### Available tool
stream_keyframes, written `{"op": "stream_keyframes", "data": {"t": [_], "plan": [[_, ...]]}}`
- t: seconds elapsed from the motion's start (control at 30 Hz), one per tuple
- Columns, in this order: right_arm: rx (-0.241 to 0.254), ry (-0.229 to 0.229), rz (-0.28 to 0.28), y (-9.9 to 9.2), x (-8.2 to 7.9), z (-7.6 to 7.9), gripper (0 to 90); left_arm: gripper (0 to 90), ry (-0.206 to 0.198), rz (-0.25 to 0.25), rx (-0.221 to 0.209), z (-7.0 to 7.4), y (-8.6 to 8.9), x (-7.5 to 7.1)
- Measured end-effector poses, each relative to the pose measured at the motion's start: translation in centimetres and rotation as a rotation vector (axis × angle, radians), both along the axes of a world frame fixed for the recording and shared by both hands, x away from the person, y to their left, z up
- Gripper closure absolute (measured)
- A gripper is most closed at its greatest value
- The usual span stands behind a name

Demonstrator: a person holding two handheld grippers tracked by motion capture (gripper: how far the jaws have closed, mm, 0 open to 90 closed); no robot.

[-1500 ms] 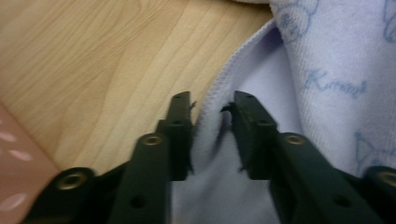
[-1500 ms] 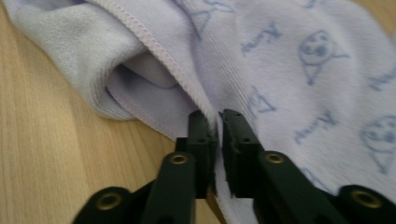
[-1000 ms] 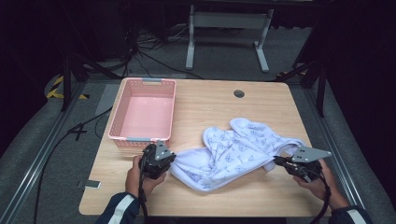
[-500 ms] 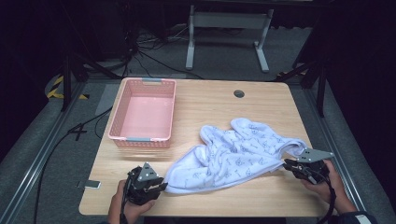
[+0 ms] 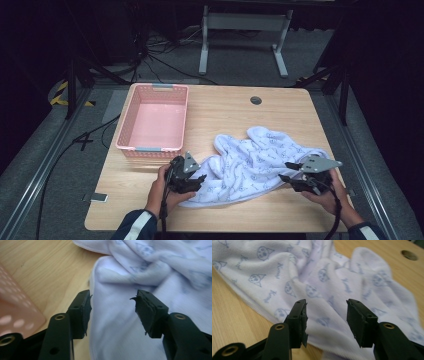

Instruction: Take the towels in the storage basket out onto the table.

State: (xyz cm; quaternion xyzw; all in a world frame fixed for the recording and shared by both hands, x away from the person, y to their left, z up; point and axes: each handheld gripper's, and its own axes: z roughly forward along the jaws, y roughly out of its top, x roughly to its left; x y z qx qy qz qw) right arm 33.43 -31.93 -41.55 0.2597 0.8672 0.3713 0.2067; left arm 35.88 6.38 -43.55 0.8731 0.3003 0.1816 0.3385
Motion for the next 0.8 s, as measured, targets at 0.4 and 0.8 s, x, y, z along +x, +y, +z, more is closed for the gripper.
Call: {"op": "stream_keyframes", "data": {"t": [0.4,0.8], "plan": [[-0.078,0.152,0.007,1.8,3.2,-3.3,65.9,67.1,0.085,-0.074,0.034,-2.3,-1.1,3.1],[-0.105,0.146,-0.066,-0.1,3.0,-3.4,59.4,87.2,0.090,-0.013,0.034,-1.4,2.4,1.1]]}}
